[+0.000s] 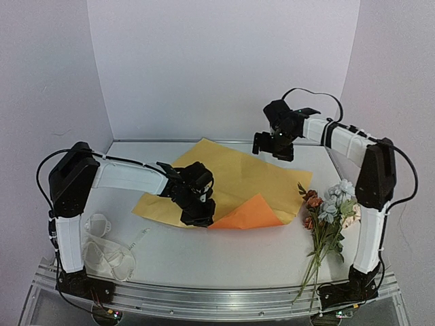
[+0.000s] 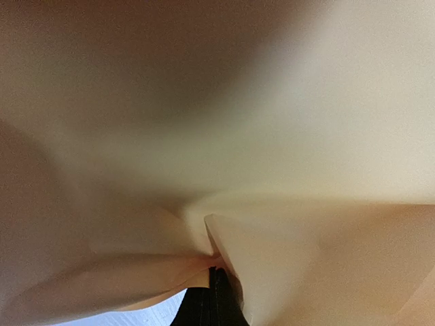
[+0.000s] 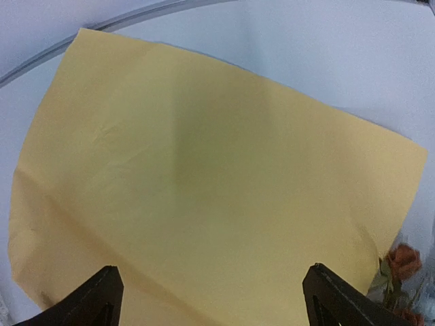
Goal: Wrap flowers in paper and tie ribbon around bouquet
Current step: Adjust the flattened wrapping paper at the center of the board.
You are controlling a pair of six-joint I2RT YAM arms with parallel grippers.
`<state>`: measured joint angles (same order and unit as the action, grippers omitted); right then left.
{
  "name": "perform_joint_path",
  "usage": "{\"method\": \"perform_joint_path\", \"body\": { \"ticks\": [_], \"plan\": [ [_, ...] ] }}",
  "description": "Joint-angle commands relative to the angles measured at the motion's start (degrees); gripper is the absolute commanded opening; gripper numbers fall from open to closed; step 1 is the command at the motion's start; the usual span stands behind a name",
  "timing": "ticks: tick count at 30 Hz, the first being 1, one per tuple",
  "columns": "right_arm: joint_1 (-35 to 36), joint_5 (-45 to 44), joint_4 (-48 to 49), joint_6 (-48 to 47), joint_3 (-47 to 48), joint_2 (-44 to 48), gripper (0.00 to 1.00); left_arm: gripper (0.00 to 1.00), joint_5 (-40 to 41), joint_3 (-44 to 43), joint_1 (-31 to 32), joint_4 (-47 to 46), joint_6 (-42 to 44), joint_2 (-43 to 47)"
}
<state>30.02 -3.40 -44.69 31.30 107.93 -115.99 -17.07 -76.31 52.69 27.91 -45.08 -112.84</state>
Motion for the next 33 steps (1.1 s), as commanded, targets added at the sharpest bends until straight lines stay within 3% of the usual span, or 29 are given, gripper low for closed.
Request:
{"method": "perform_joint_path", "body": {
  "ticks": [1,8,14,18,23,30,33],
  "plan": [
    [0.1,2.5,0.7,11.8,-17.2,20.2,0.96,0.00,-1.8,-0.5,-2.2,-2.5,-2.4,-0.8],
    [1.0,3.5,6.9,29.2,-47.6,42.4,0.98,0.00,-2.5,2.3,-2.8,-6.5,-4.9,-0.4],
    [6.1,3.6,11.6,47.0,-61.4,50.8,0.93,0.00,-2.8,3.8,-2.8,-8.2,-5.9,0.2],
    [10.8,-0.9,14.3,57.8,-66.4,52.2,0.92,0.00,-2.1,3.9,-2.7,-8.4,-5.9,0.5],
    [13.7,-0.9,25.0,67.6,-71.1,48.4,0.85,0.00,-2.1,4.1,-2.7,-8.6,-5.9,0.5],
    [15.6,-1.2,34.0,73.8,-73.5,44.3,0.81,0.00,-2.2,4.2,-2.7,-8.2,-5.2,0.8],
    [15.9,-0.8,36.2,74.3,-73.1,42.5,0.73,0.00,-1.9,4.5,-2.7,-8.2,-4.9,1.6]
  ]
}}
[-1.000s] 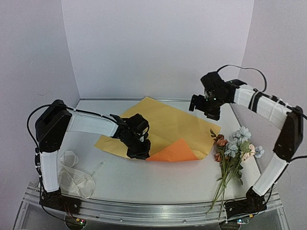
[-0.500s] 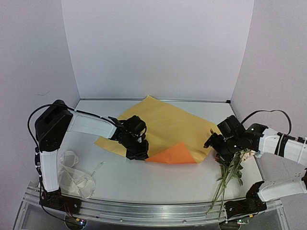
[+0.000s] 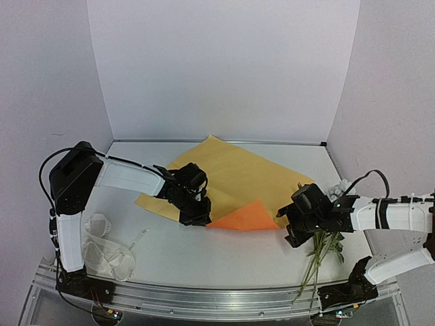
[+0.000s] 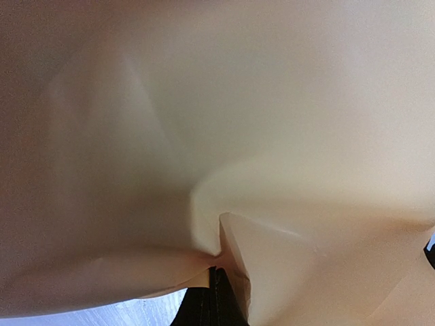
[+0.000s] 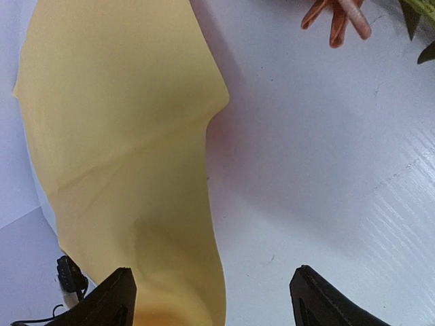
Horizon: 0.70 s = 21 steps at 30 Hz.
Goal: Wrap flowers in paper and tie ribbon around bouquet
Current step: Adjust the flattened wrapping paper at the center of the board.
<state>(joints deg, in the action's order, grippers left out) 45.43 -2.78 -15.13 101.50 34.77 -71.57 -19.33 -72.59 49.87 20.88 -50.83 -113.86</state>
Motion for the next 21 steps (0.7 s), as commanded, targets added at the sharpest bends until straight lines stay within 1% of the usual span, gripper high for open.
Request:
{"method": "perform_joint_path", "body": {
  "ticks": [1,3,5,6,7,8,10,12,14,16,19,21],
  "plan": [
    [0.5,-1.4,7.7,4.1,0.1,-2.7,0.66,0.00,0.5,0.9,0.1,-1.0,0.9,2.9],
    [0.6,-0.9,9.5,3.4,0.4,-4.0,0.42,0.00,0.8,1.4,0.1,-1.0,1.1,3.7],
    [0.5,-0.4,9.9,0.8,1.3,-5.4,0.19,0.02,1.1,2.0,0.1,-0.9,1.4,4.9],
    [0.5,-0.2,9.9,-1.1,2.1,-5.9,0.09,0.05,1.4,2.5,0.1,-0.8,1.7,5.7],
    [0.4,0.4,9.4,-3.8,3.1,-6.4,0.03,0.10,1.7,2.8,0.1,-0.4,2.1,6.6],
    [0.2,1.1,8.2,-6.9,4.2,-7.0,0.00,0.18,2.1,3.1,0.1,0.2,2.6,7.8],
    [-0.5,2.7,4.0,-15.0,7.4,-8.7,0.00,0.35,3.8,3.7,0.1,1.9,4.2,10.8],
    [-0.7,2.3,-5.2,-25.1,12.4,-10.4,0.00,0.50,5.5,4.5,-0.4,3.5,6.1,14.6],
    [-1.3,-0.6,-13.3,-36.1,18.0,-12.2,0.00,0.57,5.3,4.8,-2.1,5.2,8.1,17.5],
    [-3.9,-0.2,-19.2,-45.3,22.9,-14.6,0.00,0.60,5.9,4.4,-4.7,7.7,10.5,19.3],
    [-7.8,0.6,-23.6,-54.6,27.6,-16.4,0.00,0.62,6.7,4.8,-11.0,9.9,13.1,21.0],
    [-8.9,0.0,-26.4,-61.1,31.4,-18.1,0.00,0.64,8.2,5.5,-15.5,10.8,14.5,21.8]
  ]
}}
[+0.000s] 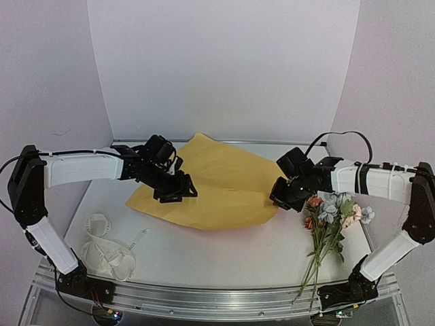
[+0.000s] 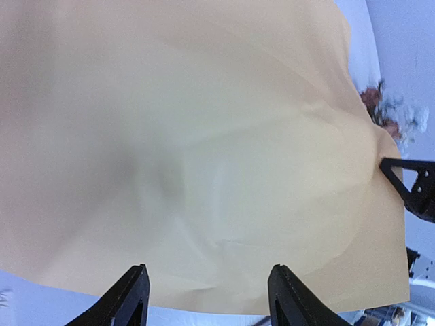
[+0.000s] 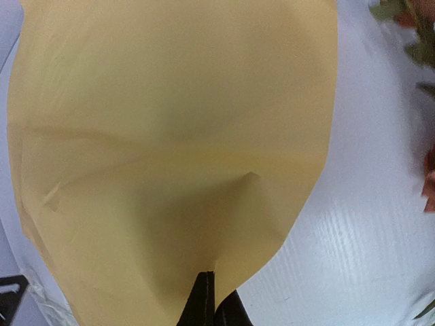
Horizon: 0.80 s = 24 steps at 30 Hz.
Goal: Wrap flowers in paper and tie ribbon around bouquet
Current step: Adjust the flattened wrapping paper at the center of the board.
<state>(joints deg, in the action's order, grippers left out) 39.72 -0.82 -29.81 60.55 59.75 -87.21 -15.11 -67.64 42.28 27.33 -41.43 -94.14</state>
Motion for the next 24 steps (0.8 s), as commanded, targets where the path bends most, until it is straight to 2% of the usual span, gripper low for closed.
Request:
{"method": "perform_joint_path", "body": {
  "ticks": [1,6,11,16,22,24],
  "plan": [
    [-3.3,-3.6,-13.4,-23.1,8.8,-3.4,0.00,0.66,4.1,0.9,-10.4,4.7,5.6,1.9],
    [-3.6,-9.3,-17.1,-35.5,16.4,-8.1,0.00,0.70,0.5,0.3,-21.3,4.1,9.8,-3.0],
    [-3.7,-12.5,-16.8,-46.0,25.3,-14.1,0.00,0.76,-0.3,-3.4,-25.8,3.3,11.5,-10.1],
    [-5.1,-11.9,-17.0,-53.9,27.8,-16.7,0.00,0.83,-1.1,-9.4,-27.9,4.5,14.8,-16.7],
    [-8.0,-9.0,-16.8,-58.2,28.7,-18.1,0.00,0.87,7.9,-20.7,-28.2,9.3,18.2,-24.1],
    [-9.7,-7.1,-16.6,-59.4,29.0,-18.1,0.00,0.88,8.1,-24.8,-28.3,10.9,19.2,-27.0]
  ]
}}
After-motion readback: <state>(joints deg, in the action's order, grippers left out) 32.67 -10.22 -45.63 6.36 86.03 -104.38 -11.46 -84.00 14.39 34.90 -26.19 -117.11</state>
